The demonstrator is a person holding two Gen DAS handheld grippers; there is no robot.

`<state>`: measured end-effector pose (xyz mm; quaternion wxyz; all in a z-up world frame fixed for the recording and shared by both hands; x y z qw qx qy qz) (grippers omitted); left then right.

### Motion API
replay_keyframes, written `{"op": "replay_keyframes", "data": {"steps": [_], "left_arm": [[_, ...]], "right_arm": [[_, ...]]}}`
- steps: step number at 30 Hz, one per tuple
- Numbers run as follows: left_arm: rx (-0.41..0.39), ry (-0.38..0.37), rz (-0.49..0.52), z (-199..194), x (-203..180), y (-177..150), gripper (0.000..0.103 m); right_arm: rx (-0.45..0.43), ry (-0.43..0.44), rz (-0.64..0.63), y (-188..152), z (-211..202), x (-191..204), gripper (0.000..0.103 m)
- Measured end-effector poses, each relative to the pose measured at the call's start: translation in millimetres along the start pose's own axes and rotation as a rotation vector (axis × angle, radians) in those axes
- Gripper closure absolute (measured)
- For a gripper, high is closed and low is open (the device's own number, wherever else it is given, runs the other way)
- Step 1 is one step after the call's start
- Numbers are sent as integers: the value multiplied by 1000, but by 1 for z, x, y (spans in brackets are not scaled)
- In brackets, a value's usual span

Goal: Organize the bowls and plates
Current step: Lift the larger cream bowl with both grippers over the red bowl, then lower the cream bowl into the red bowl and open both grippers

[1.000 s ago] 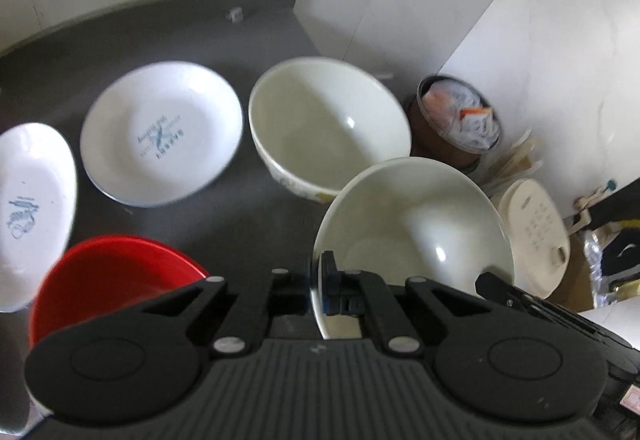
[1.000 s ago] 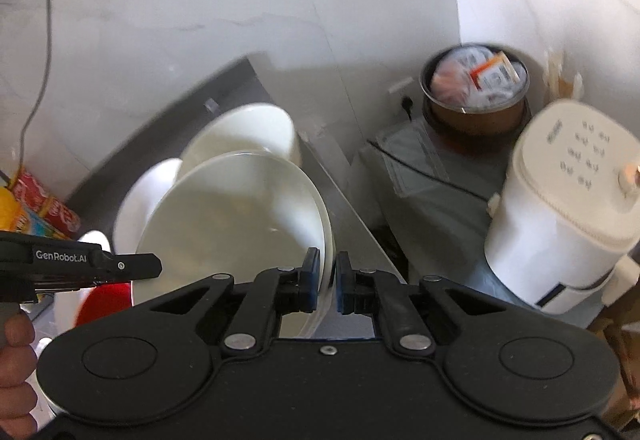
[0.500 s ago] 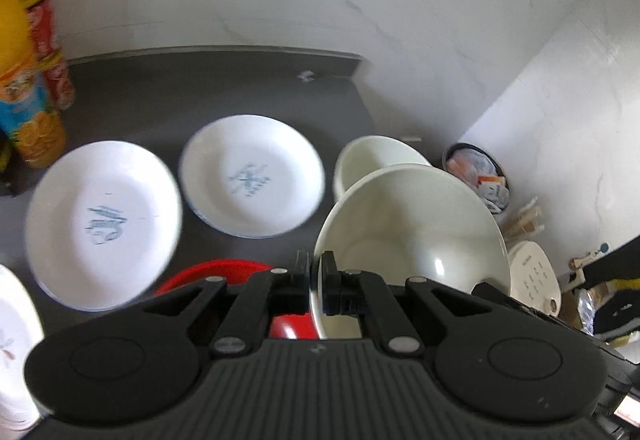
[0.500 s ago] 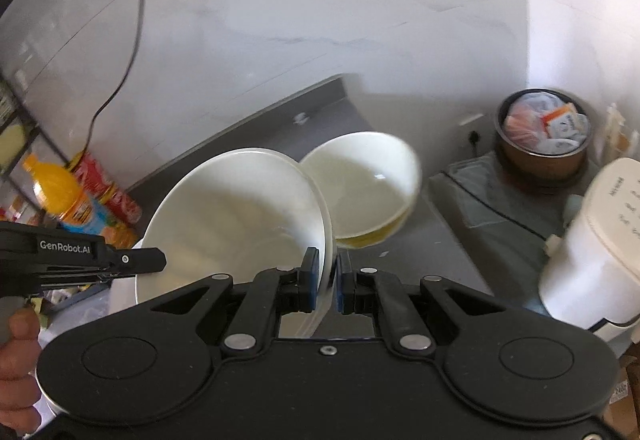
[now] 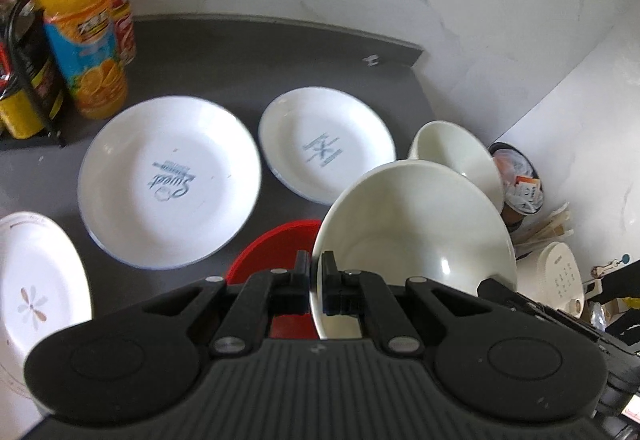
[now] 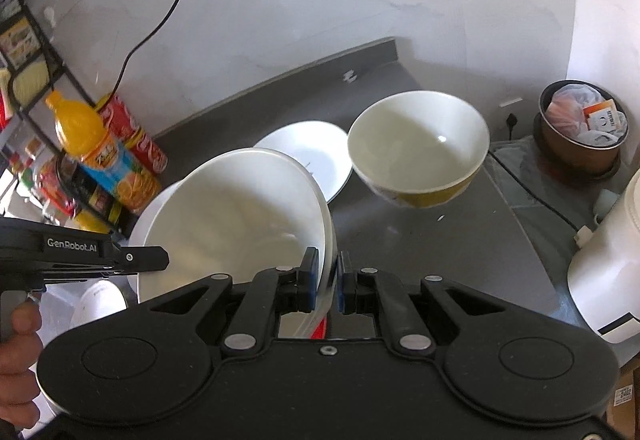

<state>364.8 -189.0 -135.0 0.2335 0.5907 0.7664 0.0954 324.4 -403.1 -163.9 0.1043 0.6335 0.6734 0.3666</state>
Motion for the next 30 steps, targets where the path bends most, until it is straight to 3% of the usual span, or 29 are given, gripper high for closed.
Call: {"op": "replay_keyframes", "data": {"steps": [11,30], "left_arm": [[76,44,-44,20,30,-19,99],[168,72,-59,46,46,-32,98]], "right_arm": [[46,11,-62,-10,14,21,93],[97,2,-90,-16,33,28,93]]}}
Point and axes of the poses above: each gripper's, at about its wrist camera, not at the fingertips, and z roughly the way its jaws point, x to its left, y to its top, the point moved 3 cm from there along z, roughly the way its jaws point, and after that the axes turned 1 degree about y, right-handed, at the moved point
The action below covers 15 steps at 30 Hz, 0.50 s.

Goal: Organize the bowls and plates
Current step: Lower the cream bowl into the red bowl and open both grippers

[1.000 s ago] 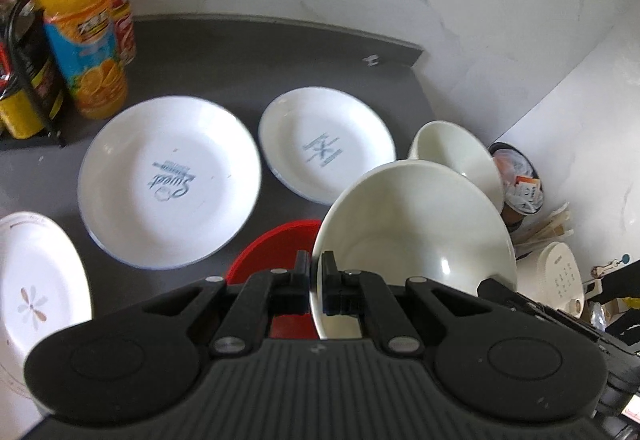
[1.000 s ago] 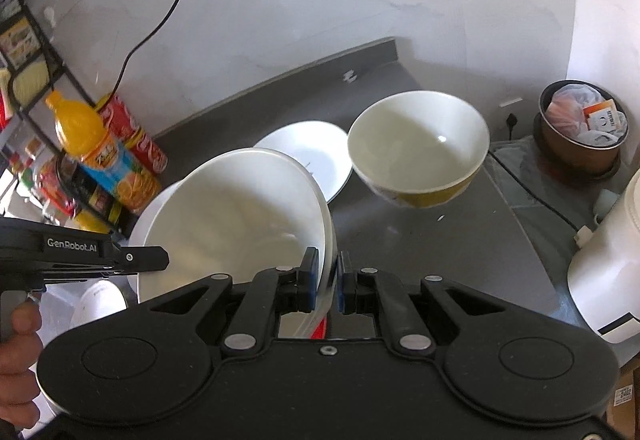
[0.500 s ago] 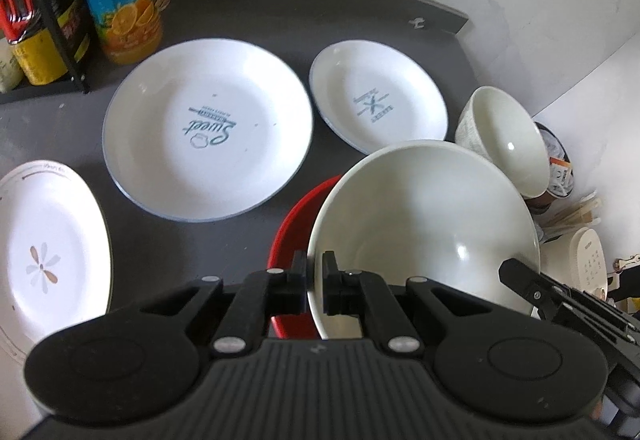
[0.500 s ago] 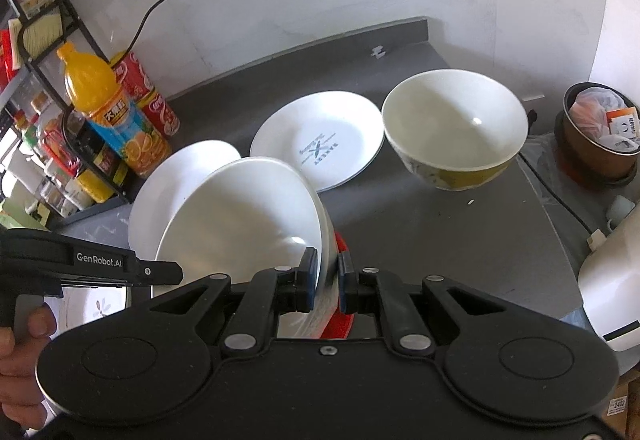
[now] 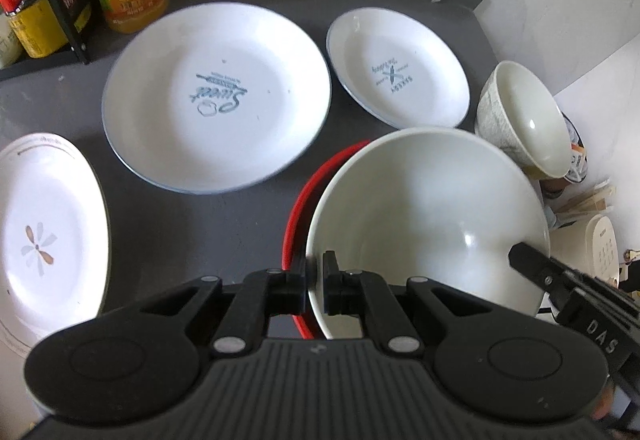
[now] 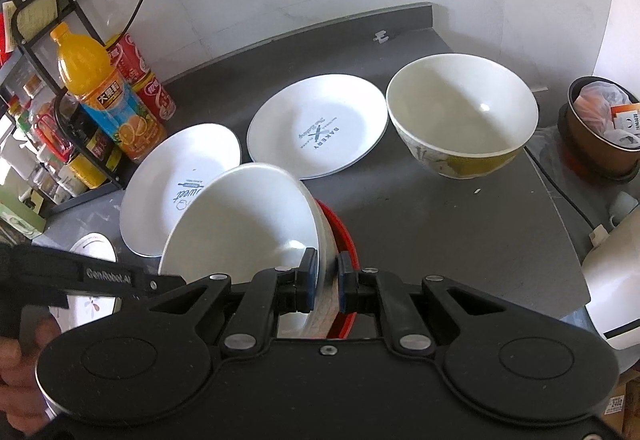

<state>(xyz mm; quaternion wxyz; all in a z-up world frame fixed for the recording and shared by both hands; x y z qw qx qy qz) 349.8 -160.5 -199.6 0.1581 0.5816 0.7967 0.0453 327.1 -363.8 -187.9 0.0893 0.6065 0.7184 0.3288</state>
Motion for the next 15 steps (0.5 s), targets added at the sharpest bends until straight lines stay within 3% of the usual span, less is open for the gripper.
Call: {"op": "replay_keyframes", "data": {"steps": [11,15], "left_arm": [[39,-5,9,9,-4,-4,95],[23,-23,-5,-1,0,0,89]], "right_arm": [[1,-10,18,-1,5,-1,94],[7,-14,7,-1,8,1,94]]}}
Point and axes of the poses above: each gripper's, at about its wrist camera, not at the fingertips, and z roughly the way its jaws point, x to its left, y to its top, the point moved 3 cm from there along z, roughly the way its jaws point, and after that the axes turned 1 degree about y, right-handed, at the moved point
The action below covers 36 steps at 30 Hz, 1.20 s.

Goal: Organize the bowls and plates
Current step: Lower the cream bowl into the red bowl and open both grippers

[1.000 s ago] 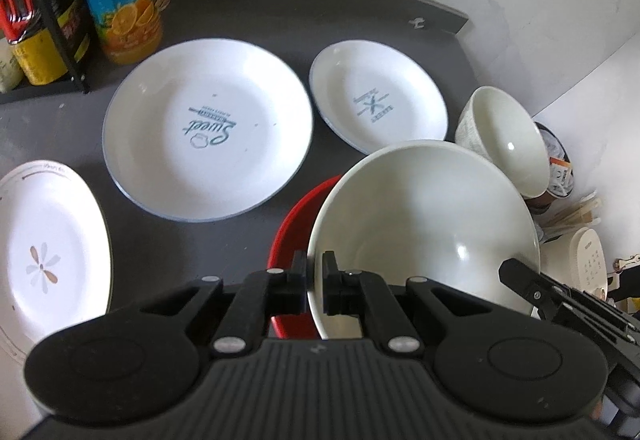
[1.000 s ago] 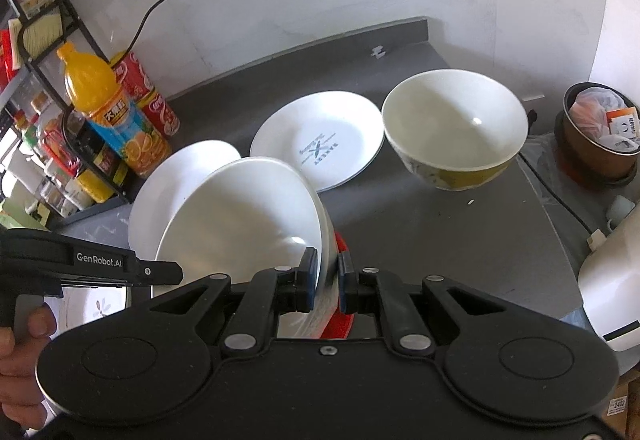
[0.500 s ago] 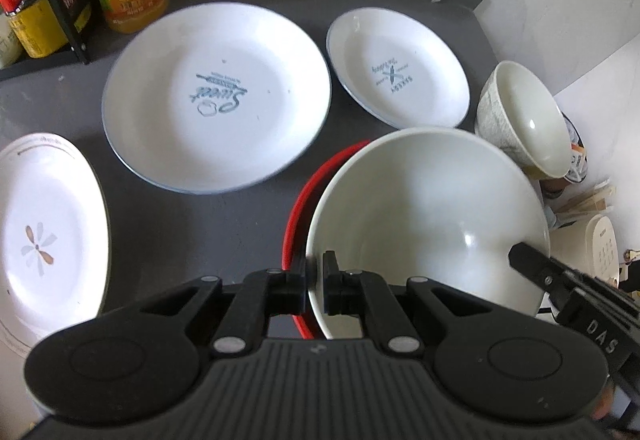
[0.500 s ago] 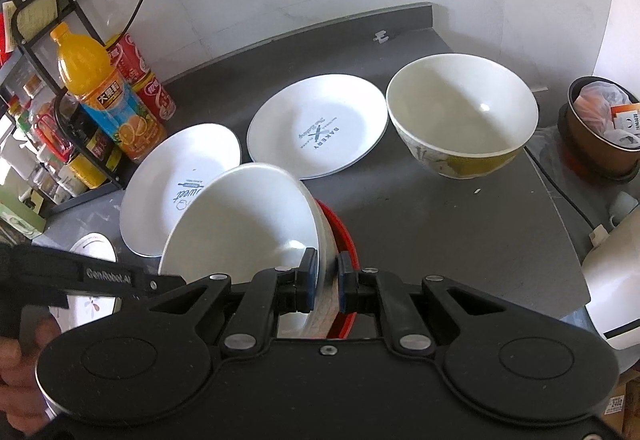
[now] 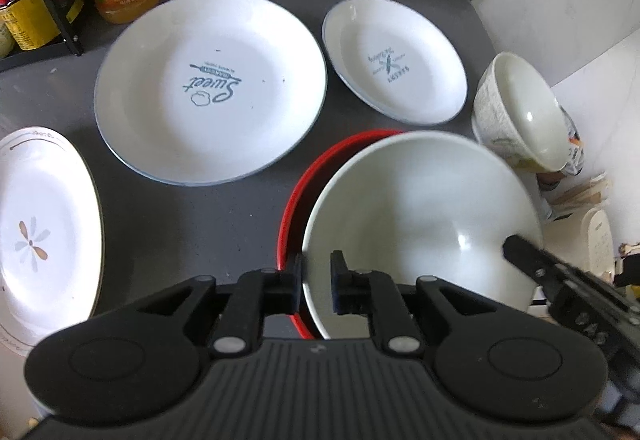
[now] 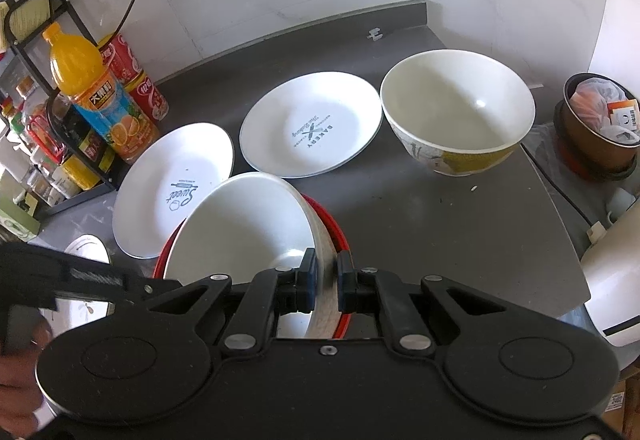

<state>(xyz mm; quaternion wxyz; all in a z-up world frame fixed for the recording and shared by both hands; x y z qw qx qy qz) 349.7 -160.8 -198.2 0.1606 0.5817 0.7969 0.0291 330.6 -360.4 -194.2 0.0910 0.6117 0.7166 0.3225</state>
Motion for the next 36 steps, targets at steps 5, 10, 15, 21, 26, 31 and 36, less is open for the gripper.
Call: {"op": "replay_keyframes", "data": {"steps": [5,10,15,21,26,31,36], "left_arm": [[-32,-10,-9,-12,4,3,86],[-88,8,-18,-27,9,6,69],[-90,18,-32,-28,14,7,67],[-83,21,-35,-25,16,6,67],[-88,19,-25,-25,11,9,67],[-101,41,3,-24,0,15,59],[-141,66,34,-27,-21,28,45]], "right_arm": [[-6,-17,-36,-1,4,7,94],[-5,-39,-72,2,9,12,95],[12,-55,-87,4,13,12,86],[-4,-59,-81,8,7,7,86],[-25,-28,-20,11,-2,-2,86],[-44,7,23,19,-9,-9,76],[-87,21,59,31,-17,-20,53]]}}
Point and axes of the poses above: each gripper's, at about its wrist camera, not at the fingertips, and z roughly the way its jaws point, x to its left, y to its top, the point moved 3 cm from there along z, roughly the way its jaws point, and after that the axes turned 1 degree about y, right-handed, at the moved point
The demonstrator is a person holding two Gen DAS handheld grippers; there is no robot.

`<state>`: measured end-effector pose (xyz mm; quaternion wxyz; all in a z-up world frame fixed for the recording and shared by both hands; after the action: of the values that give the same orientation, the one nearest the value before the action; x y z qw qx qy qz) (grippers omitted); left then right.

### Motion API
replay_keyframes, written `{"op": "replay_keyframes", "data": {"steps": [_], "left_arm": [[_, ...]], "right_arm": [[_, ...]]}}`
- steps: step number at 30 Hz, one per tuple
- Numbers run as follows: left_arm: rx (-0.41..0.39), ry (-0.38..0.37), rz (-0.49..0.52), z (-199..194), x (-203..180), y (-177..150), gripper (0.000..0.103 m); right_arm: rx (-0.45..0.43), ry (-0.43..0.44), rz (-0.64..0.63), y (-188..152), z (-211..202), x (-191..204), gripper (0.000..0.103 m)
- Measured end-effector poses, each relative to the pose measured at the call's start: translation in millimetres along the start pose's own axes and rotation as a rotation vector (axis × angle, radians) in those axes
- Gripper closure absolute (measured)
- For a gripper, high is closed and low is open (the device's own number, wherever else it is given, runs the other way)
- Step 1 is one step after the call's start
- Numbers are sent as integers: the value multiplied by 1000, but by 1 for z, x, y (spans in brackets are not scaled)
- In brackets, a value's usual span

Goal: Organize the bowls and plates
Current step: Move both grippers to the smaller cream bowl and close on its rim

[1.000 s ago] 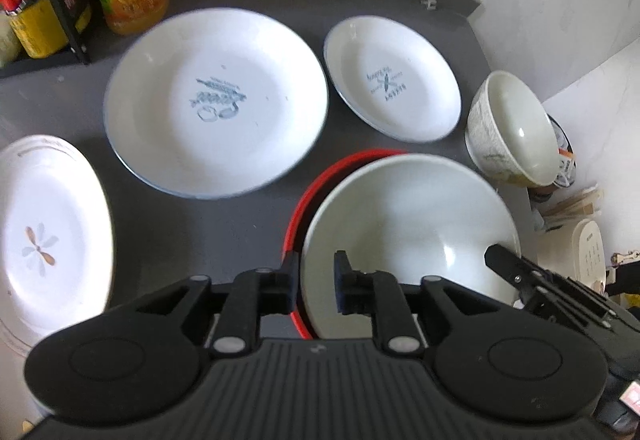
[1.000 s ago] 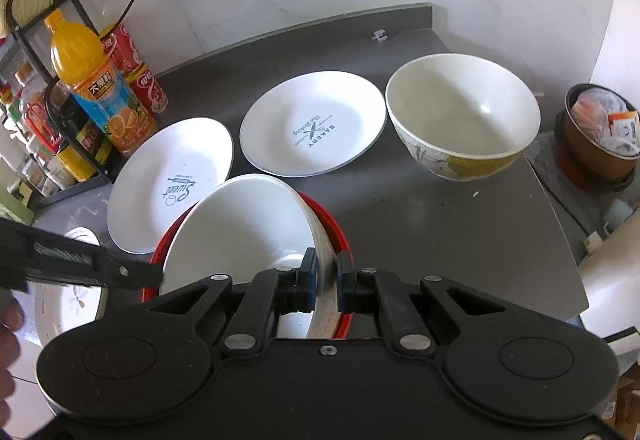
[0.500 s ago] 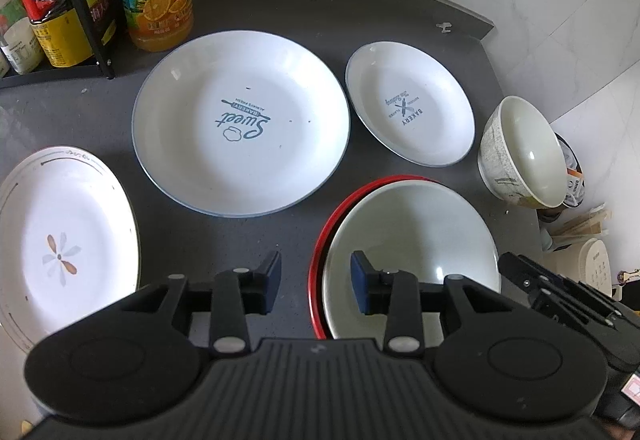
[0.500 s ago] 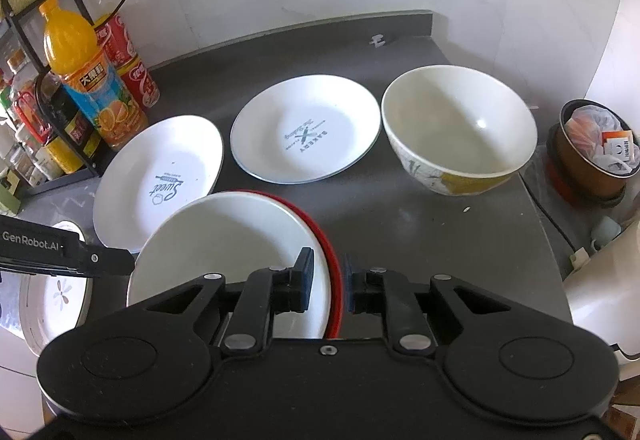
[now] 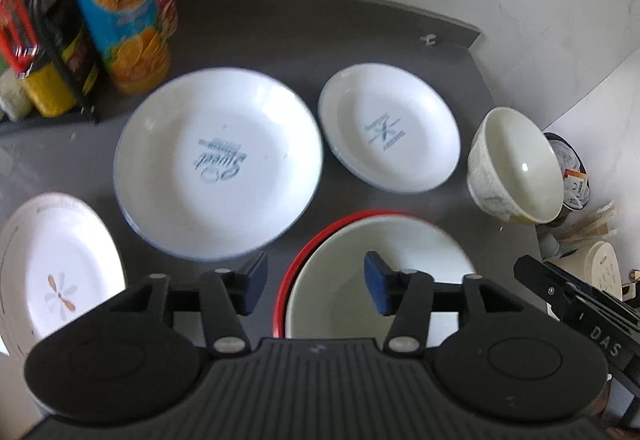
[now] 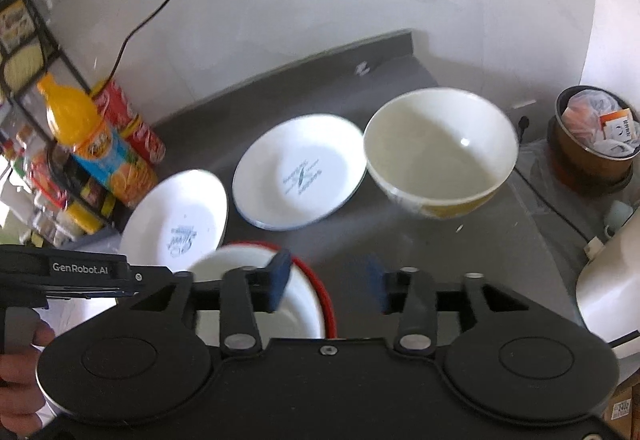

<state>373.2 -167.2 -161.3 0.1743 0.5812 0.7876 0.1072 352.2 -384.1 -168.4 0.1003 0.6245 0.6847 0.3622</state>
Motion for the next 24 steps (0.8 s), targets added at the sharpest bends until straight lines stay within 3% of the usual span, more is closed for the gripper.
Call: {"op": "replay_keyframes", "data": {"steps": [1,7,18,24], "left_arm": [[-13,3,8,-1,-5,3,39],[-60,10,58,0,-34,16,19],[-83,-19,104,20,-95,42,15],[-87,-46,97,39,-120,60,16]], "right_arm": [[-9,2,9,2,-2,-3,47],[-48,-11,70,12,-7,-33,33],[-80,-38,171,35,-3,-98,34],[-69,-33,225,43,16,-122,45]]}}
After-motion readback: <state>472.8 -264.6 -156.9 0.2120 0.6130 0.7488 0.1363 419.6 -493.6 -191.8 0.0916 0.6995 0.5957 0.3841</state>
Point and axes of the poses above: each gripper's, at about its wrist camera, not at the fingertips, and z roughly the way its jaws point, x to its left, y to its top, the point moved 3 cm from there along z, roughly the way its jaws point, and after that the axes turned 1 degree about y, right-handed, at the moved point
